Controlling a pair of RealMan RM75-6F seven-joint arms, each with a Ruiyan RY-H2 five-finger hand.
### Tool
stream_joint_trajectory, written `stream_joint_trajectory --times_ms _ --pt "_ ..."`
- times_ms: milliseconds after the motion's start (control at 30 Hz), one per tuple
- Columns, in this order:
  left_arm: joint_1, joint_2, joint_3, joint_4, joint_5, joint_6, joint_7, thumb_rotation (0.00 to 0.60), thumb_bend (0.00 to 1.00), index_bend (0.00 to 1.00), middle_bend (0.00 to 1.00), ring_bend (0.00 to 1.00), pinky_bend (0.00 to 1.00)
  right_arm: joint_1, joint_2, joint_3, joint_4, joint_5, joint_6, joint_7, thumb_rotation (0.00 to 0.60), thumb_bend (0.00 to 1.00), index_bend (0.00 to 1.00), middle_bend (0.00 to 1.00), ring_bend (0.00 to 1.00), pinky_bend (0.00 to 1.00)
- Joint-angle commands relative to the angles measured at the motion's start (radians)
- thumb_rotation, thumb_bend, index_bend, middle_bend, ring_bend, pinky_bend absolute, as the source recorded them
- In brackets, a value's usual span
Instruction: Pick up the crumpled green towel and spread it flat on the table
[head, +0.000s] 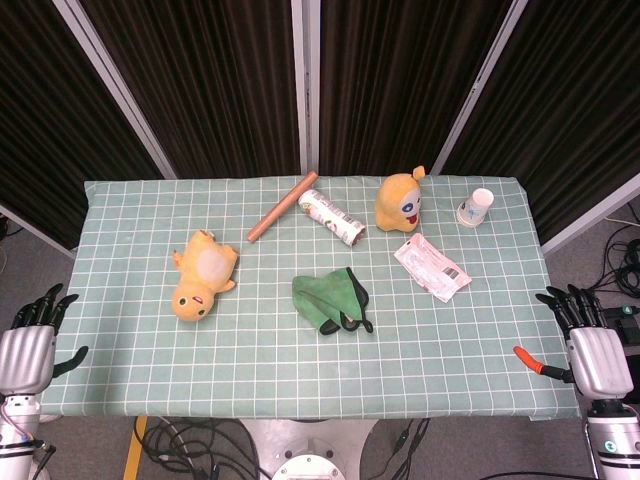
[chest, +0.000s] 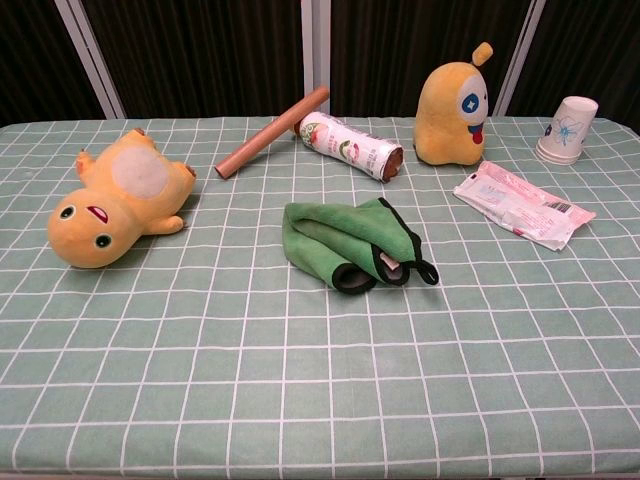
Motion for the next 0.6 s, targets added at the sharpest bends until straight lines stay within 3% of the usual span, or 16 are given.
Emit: stream_joint_trajectory --times_ms 33,600 --pt "0.001 0.000 -0.001 -0.002 -0.002 0.001 0.001 0.600 0.24 0.23 0.18 0.18 0.20 0.000 0.000 0.000 0.000 -0.001 -0.001 0.001 0.413 0.10 0.17 0.12 0.00 0.00" --pt "0.009 0.006 -0.002 -0.021 -0.009 0.008 -0.004 0.600 0.24 0.23 0.18 0.18 0.20 0.021 0.022 -0.008 -0.005 -0.020 -0.034 0.006 0.407 0.10 0.21 0.12 0.00 0.00"
